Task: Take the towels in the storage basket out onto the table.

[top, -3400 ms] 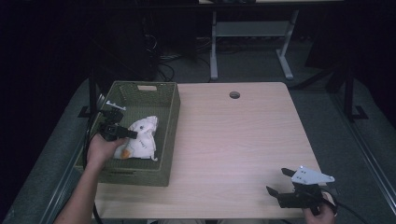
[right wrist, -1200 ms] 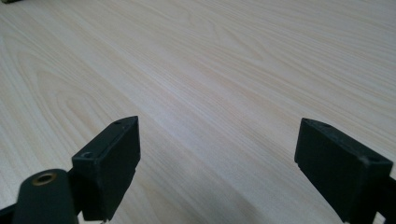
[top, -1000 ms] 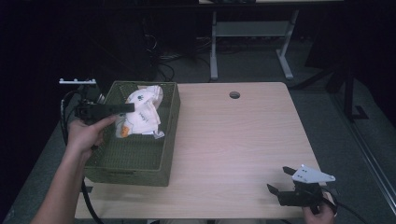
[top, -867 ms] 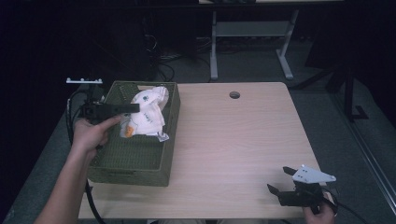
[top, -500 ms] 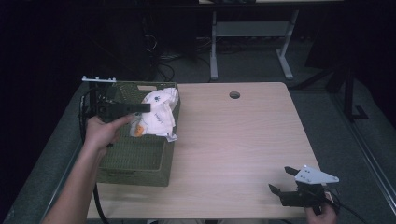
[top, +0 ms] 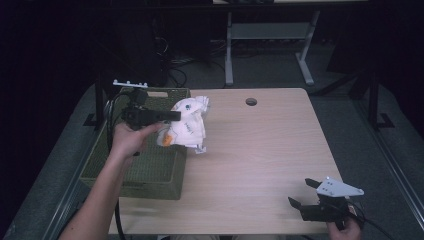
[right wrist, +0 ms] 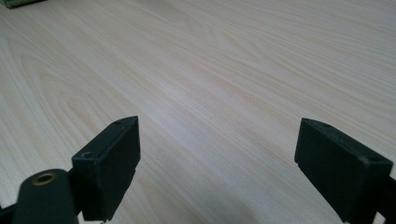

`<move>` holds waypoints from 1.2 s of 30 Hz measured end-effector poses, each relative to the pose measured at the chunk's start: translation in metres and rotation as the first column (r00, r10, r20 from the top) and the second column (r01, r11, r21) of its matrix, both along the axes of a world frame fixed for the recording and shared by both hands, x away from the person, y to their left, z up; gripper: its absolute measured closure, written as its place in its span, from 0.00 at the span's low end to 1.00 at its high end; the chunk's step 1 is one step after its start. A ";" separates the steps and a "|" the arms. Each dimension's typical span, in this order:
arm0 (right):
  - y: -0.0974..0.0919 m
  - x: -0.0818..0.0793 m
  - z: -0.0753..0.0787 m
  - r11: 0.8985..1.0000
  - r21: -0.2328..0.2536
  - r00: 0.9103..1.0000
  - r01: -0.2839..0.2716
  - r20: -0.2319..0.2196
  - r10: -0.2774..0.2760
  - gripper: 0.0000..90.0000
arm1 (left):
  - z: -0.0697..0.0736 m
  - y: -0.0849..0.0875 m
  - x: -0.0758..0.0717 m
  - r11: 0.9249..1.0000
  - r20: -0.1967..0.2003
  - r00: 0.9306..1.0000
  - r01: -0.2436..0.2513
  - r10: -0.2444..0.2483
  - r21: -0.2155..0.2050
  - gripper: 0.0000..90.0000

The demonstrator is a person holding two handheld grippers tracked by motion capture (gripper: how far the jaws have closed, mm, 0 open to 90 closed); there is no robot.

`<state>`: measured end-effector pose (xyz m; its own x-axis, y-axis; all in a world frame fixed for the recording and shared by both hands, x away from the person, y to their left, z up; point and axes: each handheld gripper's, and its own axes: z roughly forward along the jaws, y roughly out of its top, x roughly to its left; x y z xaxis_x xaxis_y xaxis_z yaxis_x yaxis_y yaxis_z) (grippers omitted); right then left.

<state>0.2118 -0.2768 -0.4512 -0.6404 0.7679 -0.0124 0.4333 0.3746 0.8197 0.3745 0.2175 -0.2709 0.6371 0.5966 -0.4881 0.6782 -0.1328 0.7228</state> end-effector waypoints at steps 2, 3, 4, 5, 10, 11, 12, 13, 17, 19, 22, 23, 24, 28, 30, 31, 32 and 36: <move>0.000 0.000 0.000 1.000 0.000 1.000 0.000 0.000 0.000 0.16 | 0.000 -0.006 0.001 1.000 -0.001 1.000 0.009 -0.009 -0.006 0.95; 0.000 0.000 0.000 1.000 0.003 1.000 0.001 0.000 -0.001 0.16 | -0.001 -0.009 0.002 1.000 0.000 1.000 0.014 -0.014 -0.005 0.95; 0.000 0.000 0.000 1.000 0.005 1.000 0.003 -0.006 -0.002 0.16 | -0.002 -0.011 0.002 1.000 0.001 1.000 0.020 -0.019 -0.005 0.95; 0.000 0.000 0.000 1.000 0.003 1.000 -0.001 0.001 0.001 0.16 | -0.002 -0.014 0.003 1.000 -0.001 1.000 0.024 -0.024 -0.006 0.95; -0.001 0.001 -0.001 1.000 0.006 1.000 0.000 -0.003 0.000 0.16 | -0.006 -0.027 0.006 0.999 -0.004 0.999 0.044 -0.044 -0.011 0.95; -0.001 0.001 -0.001 1.000 0.007 1.000 0.001 -0.003 -0.001 0.16 | -0.007 -0.030 0.007 0.999 -0.007 0.999 0.046 -0.046 -0.009 0.95; -0.001 0.001 -0.001 1.000 0.008 1.000 0.001 -0.004 -0.001 0.16 | -0.008 -0.032 0.008 0.999 -0.005 0.999 0.051 -0.051 -0.010 0.95; -0.001 0.001 -0.001 1.000 0.006 1.000 0.000 -0.002 0.000 0.16 | -0.009 -0.035 0.008 0.998 -0.008 0.998 0.055 -0.055 -0.012 0.95; -0.001 0.001 -0.001 1.000 0.006 1.000 0.001 -0.003 -0.001 0.16 | -0.014 -0.046 0.010 0.997 -0.012 0.997 0.076 -0.076 -0.008 0.95; -0.001 0.001 -0.001 1.000 0.005 1.000 0.002 -0.003 -0.002 0.16 | -0.016 -0.052 0.010 0.996 -0.012 0.996 0.086 -0.086 0.002 0.95; -0.001 0.001 -0.001 1.000 0.005 1.000 0.002 -0.006 -0.002 0.16 | -0.019 -0.059 0.011 0.996 -0.014 0.996 0.090 -0.090 0.002 0.95; -0.001 0.001 -0.001 1.000 0.006 1.000 0.002 -0.006 -0.002 0.16 | -0.020 -0.061 0.011 0.996 -0.013 0.996 0.093 -0.093 0.004 0.95; -0.001 0.001 -0.001 1.000 0.007 1.000 0.003 -0.006 -0.003 0.16 | -0.021 -0.064 0.012 0.995 -0.017 0.995 0.097 -0.097 0.002 0.95; 0.000 0.001 -0.001 1.000 0.006 1.000 0.003 -0.005 -0.003 0.16 | -0.025 -0.073 0.012 0.994 -0.015 0.994 0.111 -0.111 0.012 0.95; 0.000 0.001 -0.001 1.000 0.004 1.000 0.001 -0.003 -0.001 0.16 | -0.026 -0.076 0.012 0.993 -0.016 0.993 0.114 -0.113 0.014 0.95; -0.001 0.001 -0.001 1.000 0.004 1.000 0.001 -0.004 -0.001 0.16 | -0.026 -0.078 0.013 0.994 -0.016 0.993 0.113 -0.113 0.010 0.95; -0.001 0.001 -0.001 1.000 0.007 1.000 0.001 -0.004 -0.001 0.16 | -0.027 -0.079 0.013 0.993 -0.018 0.993 0.114 -0.114 0.011 0.95; -0.001 0.001 -0.001 1.000 0.007 1.000 0.002 -0.006 -0.002 0.16 | -0.031 -0.087 0.015 0.993 -0.021 0.993 0.114 -0.114 0.014 0.95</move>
<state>0.2127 -0.2778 -0.4521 -0.6389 0.7693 -0.0031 0.4388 0.3678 0.8199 0.3896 0.1307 -0.3020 0.6914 0.5280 -0.4930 0.6726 -0.2214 0.7062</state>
